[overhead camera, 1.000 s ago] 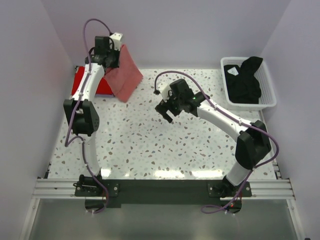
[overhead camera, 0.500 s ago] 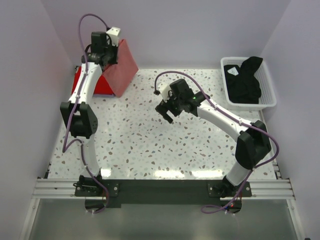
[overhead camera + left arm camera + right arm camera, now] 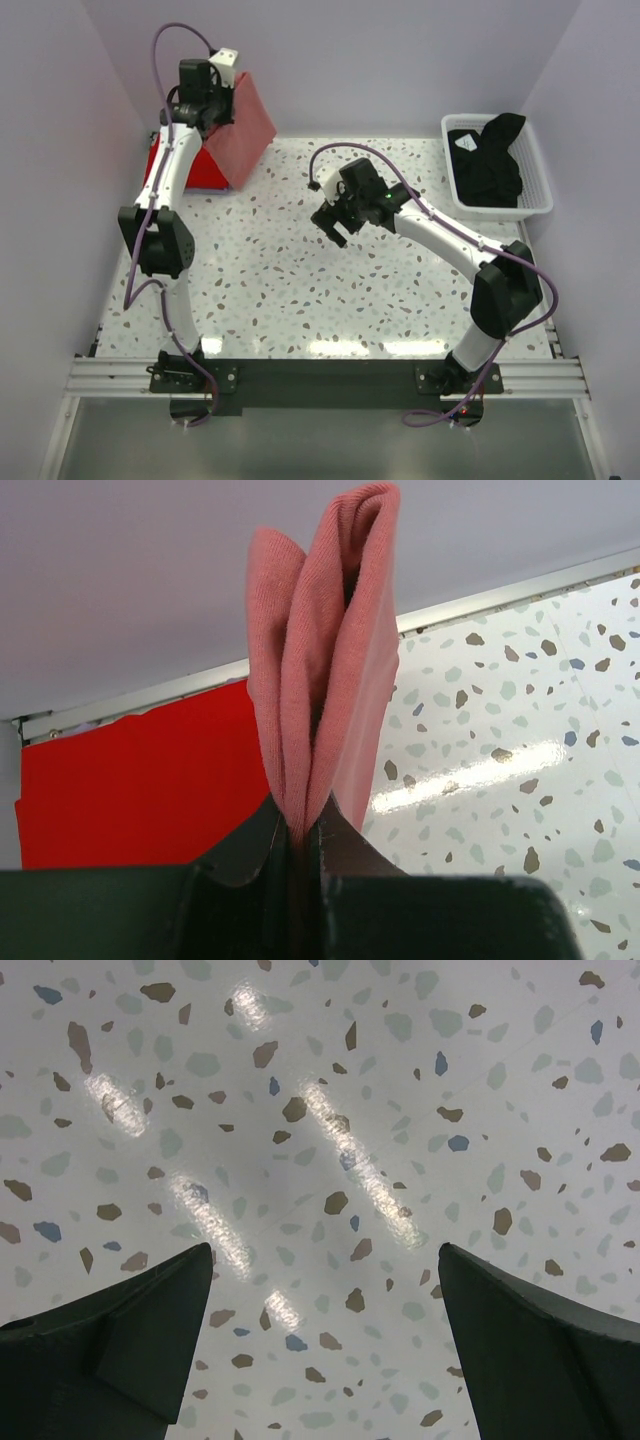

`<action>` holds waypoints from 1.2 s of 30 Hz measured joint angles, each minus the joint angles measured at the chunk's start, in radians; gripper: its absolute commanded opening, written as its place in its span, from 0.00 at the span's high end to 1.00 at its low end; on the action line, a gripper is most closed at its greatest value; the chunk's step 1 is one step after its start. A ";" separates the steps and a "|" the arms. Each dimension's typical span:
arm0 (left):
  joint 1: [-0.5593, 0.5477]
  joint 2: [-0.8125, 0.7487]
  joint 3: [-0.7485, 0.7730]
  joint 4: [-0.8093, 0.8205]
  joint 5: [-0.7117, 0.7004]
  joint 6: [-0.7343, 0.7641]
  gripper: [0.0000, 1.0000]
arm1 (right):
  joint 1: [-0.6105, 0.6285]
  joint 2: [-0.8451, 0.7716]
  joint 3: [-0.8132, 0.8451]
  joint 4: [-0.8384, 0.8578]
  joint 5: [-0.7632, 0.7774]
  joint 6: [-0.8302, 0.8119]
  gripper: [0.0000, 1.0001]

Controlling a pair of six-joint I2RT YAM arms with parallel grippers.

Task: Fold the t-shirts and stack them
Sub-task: Neatly place the folded tshirt to the corner

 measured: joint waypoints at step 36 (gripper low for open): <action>0.082 -0.023 0.013 -0.008 -0.014 0.024 1.00 | 0.000 0.060 0.037 -0.012 0.000 0.016 0.01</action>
